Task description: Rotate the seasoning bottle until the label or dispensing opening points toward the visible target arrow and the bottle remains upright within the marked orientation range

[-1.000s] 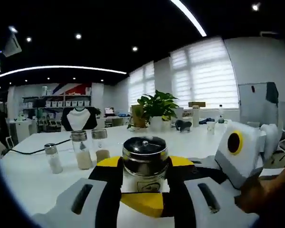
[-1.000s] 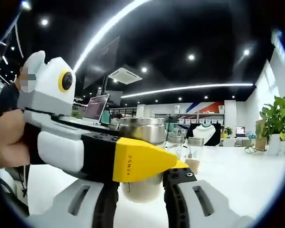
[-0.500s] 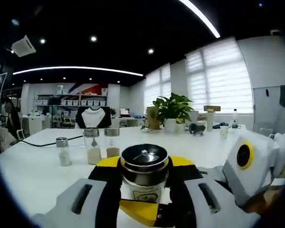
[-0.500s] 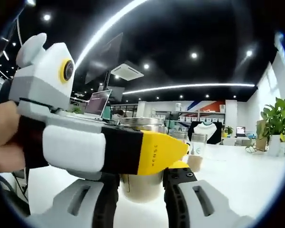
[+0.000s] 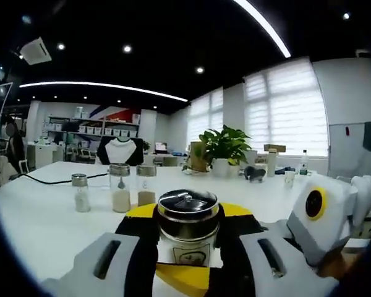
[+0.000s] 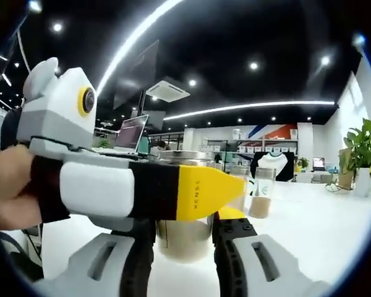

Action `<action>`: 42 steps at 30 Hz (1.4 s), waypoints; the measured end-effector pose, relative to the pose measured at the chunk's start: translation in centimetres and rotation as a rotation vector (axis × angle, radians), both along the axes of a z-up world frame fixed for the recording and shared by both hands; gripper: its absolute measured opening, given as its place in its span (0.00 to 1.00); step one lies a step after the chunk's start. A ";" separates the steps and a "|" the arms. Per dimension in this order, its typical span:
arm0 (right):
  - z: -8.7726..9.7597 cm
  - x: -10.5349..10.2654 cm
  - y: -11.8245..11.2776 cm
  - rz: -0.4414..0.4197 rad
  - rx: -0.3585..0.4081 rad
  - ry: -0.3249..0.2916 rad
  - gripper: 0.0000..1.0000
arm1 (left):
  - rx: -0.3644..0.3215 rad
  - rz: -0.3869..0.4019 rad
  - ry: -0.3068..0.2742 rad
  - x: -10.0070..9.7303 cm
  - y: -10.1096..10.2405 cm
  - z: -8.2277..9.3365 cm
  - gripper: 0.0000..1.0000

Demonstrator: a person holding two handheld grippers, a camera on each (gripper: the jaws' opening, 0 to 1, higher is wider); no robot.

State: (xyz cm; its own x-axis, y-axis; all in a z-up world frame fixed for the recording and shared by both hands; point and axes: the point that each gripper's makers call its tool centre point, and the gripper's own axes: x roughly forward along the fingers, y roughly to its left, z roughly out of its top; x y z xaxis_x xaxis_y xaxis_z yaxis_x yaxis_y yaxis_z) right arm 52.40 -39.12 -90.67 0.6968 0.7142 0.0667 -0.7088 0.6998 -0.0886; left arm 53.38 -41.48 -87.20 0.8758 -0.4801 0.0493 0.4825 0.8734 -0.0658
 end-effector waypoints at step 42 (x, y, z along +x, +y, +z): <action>0.1 0.7 -4.1 -0.072 0.035 0.046 0.65 | 0.047 0.192 -0.020 1.9 9.2 -0.2 0.39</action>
State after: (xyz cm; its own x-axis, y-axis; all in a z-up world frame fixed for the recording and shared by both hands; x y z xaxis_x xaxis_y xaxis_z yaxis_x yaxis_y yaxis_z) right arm 53.08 -43.23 -90.55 0.7494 0.6596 0.0579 -0.6590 0.7515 -0.0319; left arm 55.23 -32.27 -87.39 0.9507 -0.3063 0.0489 0.3073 0.9515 -0.0144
